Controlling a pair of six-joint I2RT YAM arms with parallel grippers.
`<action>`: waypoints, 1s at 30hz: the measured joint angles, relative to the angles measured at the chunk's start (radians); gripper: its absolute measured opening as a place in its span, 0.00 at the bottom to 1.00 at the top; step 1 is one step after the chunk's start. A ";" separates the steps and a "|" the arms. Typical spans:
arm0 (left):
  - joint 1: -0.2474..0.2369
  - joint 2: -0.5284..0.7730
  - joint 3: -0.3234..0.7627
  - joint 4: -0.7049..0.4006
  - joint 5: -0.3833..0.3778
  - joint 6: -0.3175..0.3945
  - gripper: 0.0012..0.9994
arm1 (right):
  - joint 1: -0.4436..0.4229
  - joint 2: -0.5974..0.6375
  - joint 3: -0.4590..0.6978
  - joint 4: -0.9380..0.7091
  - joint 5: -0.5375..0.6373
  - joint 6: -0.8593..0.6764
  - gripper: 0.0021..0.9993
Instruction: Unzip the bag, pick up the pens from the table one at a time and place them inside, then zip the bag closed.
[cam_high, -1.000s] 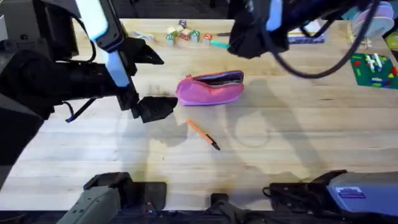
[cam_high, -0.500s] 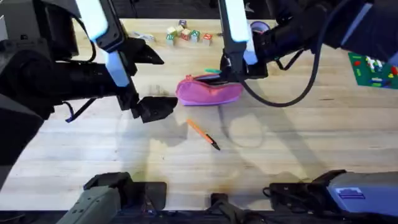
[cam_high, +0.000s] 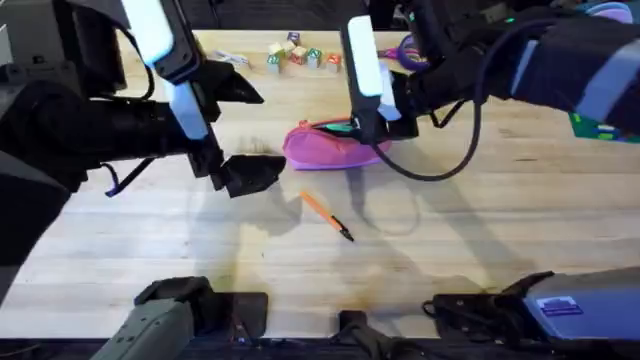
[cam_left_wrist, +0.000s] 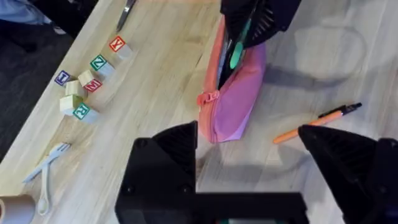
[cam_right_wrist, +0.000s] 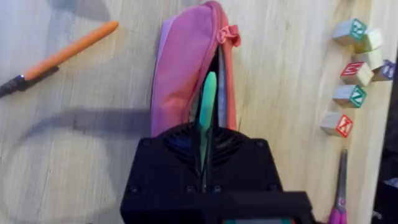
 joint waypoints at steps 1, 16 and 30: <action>0.000 0.000 0.000 0.000 0.000 0.000 0.99 | 0.000 0.008 0.000 0.001 0.000 0.000 0.03; 0.000 0.000 0.000 0.000 0.000 0.000 0.99 | 0.001 0.108 -0.001 0.109 0.048 0.000 0.03; 0.000 0.000 0.000 0.000 0.000 0.000 0.99 | 0.080 0.118 -0.001 0.126 0.053 0.000 0.03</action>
